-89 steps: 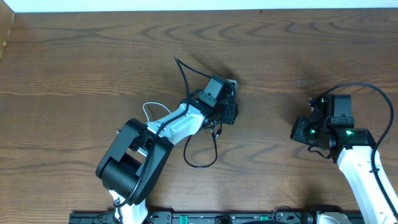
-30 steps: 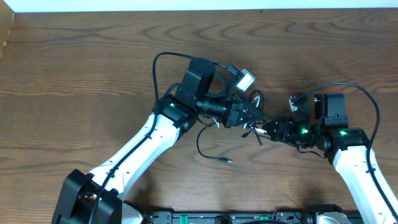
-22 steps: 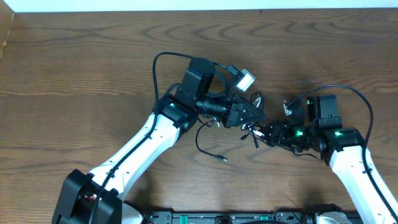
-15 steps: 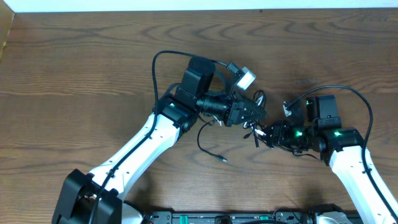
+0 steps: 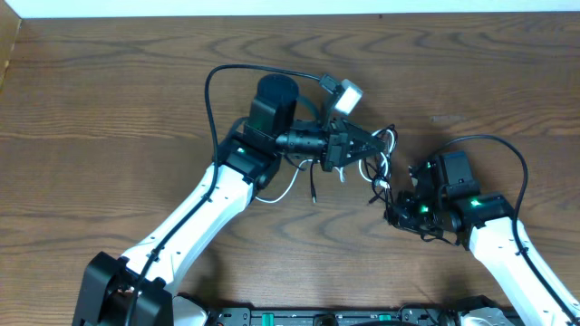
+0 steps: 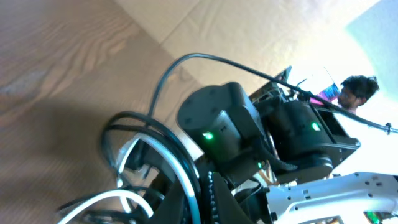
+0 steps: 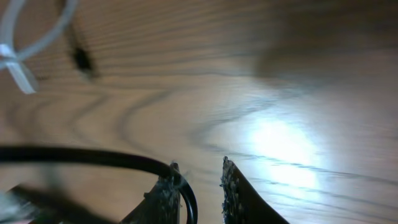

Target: Untangle cables

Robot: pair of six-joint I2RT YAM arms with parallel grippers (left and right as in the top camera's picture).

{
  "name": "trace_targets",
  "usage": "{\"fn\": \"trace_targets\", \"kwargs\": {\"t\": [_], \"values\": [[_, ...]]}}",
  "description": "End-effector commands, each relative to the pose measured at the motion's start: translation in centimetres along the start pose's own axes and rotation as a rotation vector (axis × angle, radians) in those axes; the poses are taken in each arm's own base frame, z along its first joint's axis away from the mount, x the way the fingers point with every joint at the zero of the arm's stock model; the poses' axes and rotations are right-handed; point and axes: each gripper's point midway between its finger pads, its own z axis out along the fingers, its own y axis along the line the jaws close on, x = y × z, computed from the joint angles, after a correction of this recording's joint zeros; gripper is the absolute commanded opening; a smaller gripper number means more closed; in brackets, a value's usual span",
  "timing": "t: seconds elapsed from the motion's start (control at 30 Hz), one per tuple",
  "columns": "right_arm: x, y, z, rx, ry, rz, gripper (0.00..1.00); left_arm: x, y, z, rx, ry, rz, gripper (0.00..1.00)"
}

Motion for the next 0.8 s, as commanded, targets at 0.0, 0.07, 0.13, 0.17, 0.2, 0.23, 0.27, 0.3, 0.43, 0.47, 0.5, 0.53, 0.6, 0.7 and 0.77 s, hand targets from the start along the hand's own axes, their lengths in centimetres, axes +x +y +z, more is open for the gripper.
{"fn": "trace_targets", "kwargs": {"t": [0.0, 0.07, 0.13, 0.17, 0.2, 0.23, 0.27, 0.3, 0.43, 0.47, 0.5, 0.53, 0.6, 0.7, 0.77], "values": [[-0.2, -4.3, 0.3, 0.213, -0.059, 0.012, 0.18, -1.0, 0.0, -1.8, -0.022, -0.023, 0.016, 0.08], [-0.3, -6.4, 0.0, 0.32, -0.088, 0.017, 0.17, -0.6, 1.3, -2.7, -0.065, -0.02, -0.011, 0.08], [-1.1, -8.8, -1.0, 0.454, -0.143, 0.027, 0.15, -0.1, 2.9, -4.1, -0.112, -0.014, -0.05, 0.07], [-1.6, -9.7, -1.6, 0.507, -0.172, 0.034, 0.13, 0.2, 3.6, -4.9, -0.134, -0.013, -0.069, 0.07], [-1.9, -10.4, -2.0, 0.541, -0.193, 0.046, 0.11, 0.3, 4.2, -5.5, -0.152, -0.014, -0.085, 0.07], [-2.3, -11.2, -2.5, 0.583, -0.224, 0.074, 0.09, 0.5, 5.0, -6.4, -0.176, -0.018, -0.101, 0.08], [-2.6, -11.9, -3.0, 0.613, -0.247, 0.102, 0.07, 0.6, 5.5, -7.1, -0.193, -0.022, -0.115, 0.07], [-2.9, -12.7, -3.6, 0.647, -0.275, 0.142, 0.03, 0.6, 6.2, -8.2, -0.219, -0.033, -0.134, 0.08], [-3.8, -14.5, -4.6, 0.67, -0.33, 0.25, 0.01, 0.7, 8.9, -12.0, -0.321, -0.087, -0.215, 0.08], [-4.1, -14.7, -4.7, 0.662, -0.339, 0.266, 0.01, 0.6, 9.2, -12.7, -0.334, -0.099, -0.229, 0.07], [-4.5, -14.6, -4.6, 0.625, -0.352, 0.291, 0.01, 0.6, 9.7, -13.7, -0.352, -0.116, -0.25, 0.08], [-4.8, -14.2, -4.3, 0.588, -0.355, 0.3, 0.01, 0.7, 9.8, -14.0, -0.357, -0.12, -0.26, 0.07], [-5.8, -11.9, -3.1, 0.433, -0.341, 0.257, 0.01, 1.1, 9.7, -13.7, -0.352, -0.106, -0.282, 0.08], [-7.2, -5.1, -1.5, 0.071, -0.302, 0.061, 0.09, 2.0, 8.7, -11.9, -0.313, -0.054, -0.274, 0.08], [-7.6, -0.8, -1.8, -0.155, -0.294, -0.044, 0.32, 2.6, 7.7, -10.1, -0.279, -0.009, -0.243, 0.07]]}}
